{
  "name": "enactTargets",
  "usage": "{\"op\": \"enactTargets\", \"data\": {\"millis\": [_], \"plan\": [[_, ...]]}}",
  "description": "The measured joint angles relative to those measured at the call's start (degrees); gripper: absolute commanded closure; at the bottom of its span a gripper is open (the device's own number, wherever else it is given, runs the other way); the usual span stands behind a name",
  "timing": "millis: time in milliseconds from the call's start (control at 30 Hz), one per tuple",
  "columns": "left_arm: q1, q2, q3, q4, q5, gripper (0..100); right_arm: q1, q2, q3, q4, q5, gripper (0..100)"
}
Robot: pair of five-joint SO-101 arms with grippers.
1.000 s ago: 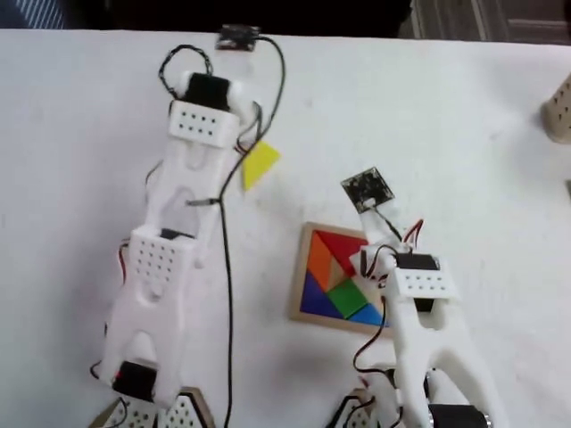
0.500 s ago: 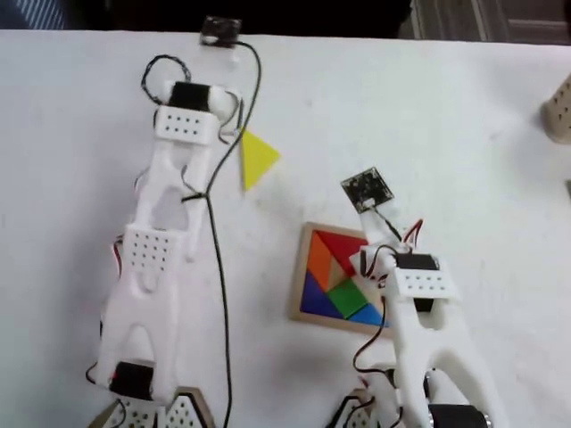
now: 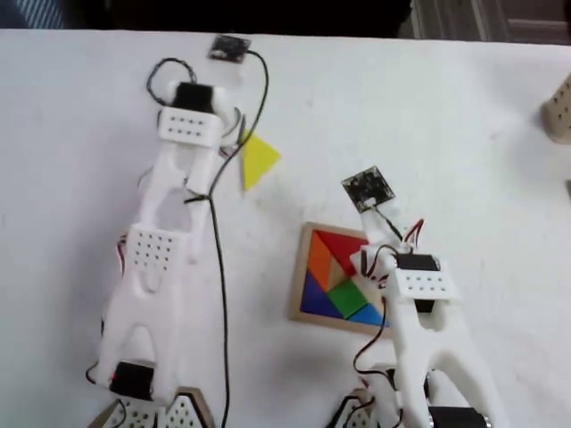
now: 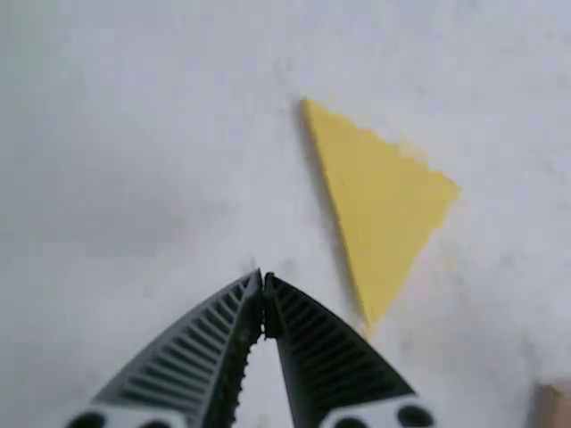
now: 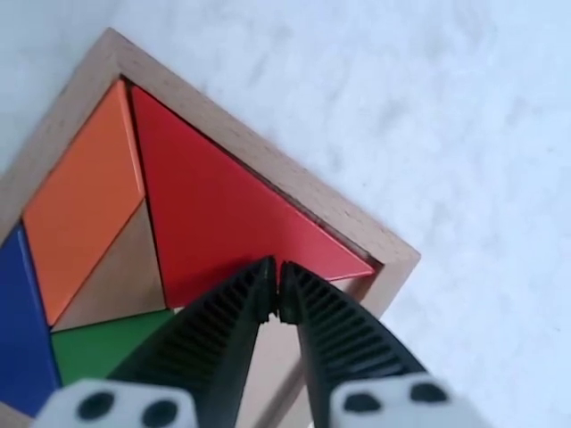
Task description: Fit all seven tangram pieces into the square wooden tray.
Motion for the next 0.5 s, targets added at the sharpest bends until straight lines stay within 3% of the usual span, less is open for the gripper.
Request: {"op": "enactTargets", "data": {"millis": [267, 500], "plan": [[-12.3, -0.3, 1.8, 1.8, 1.4, 98, 0.4, 0.1, -8.6, 7.8, -7.7, 98.1], [-16.3, -0.6, 2.1, 1.8, 1.4, 98, -3.3, 4.7, -21.7, 11.6, -14.2, 97.8]]}}
